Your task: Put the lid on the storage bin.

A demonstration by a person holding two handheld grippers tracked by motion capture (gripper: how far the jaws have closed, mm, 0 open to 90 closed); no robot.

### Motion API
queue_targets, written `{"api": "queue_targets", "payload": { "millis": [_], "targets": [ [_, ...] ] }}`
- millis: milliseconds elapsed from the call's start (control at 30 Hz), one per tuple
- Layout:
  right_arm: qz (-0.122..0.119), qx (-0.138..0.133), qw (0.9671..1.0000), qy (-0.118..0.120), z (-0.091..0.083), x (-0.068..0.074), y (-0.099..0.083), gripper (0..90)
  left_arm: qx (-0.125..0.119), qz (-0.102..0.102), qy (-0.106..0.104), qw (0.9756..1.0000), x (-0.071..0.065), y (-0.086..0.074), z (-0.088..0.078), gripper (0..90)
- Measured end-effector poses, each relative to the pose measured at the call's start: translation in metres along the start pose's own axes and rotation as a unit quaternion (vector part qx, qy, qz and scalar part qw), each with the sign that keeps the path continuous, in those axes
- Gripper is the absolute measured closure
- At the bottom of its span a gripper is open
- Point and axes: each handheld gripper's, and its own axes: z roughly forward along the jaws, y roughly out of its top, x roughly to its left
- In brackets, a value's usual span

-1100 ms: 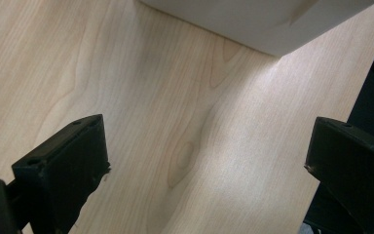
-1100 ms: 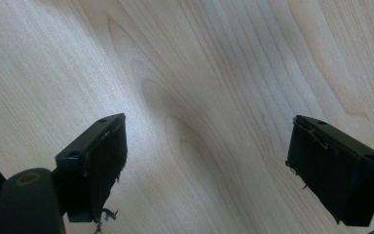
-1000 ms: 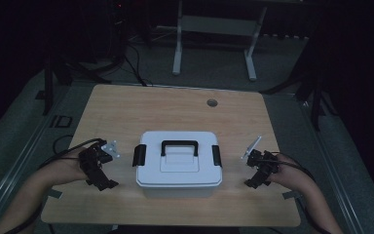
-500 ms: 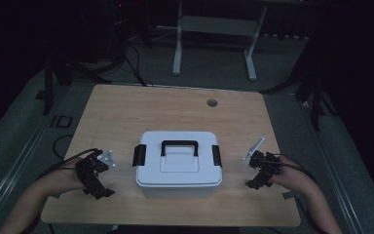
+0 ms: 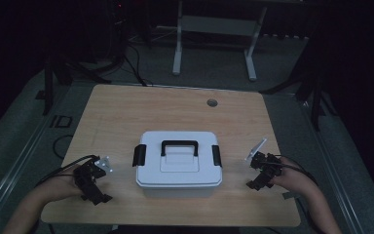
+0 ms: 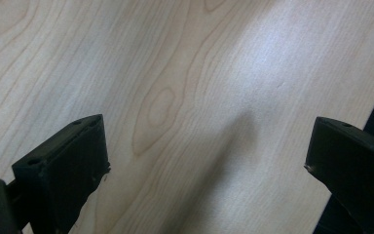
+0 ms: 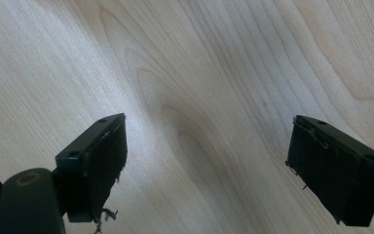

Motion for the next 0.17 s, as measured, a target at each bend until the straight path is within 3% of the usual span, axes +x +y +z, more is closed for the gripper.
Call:
{"api": "queue_targets", "payload": {
  "millis": [167],
  "targets": [
    [0.003, -0.001, 1.0, 0.0, 0.0003, -0.0006, -0.0007, 14.2, 0.002, 0.003, -0.001, 1.0, -0.0007, -0.0018, 0.0019, 1.5]
  ]
}}
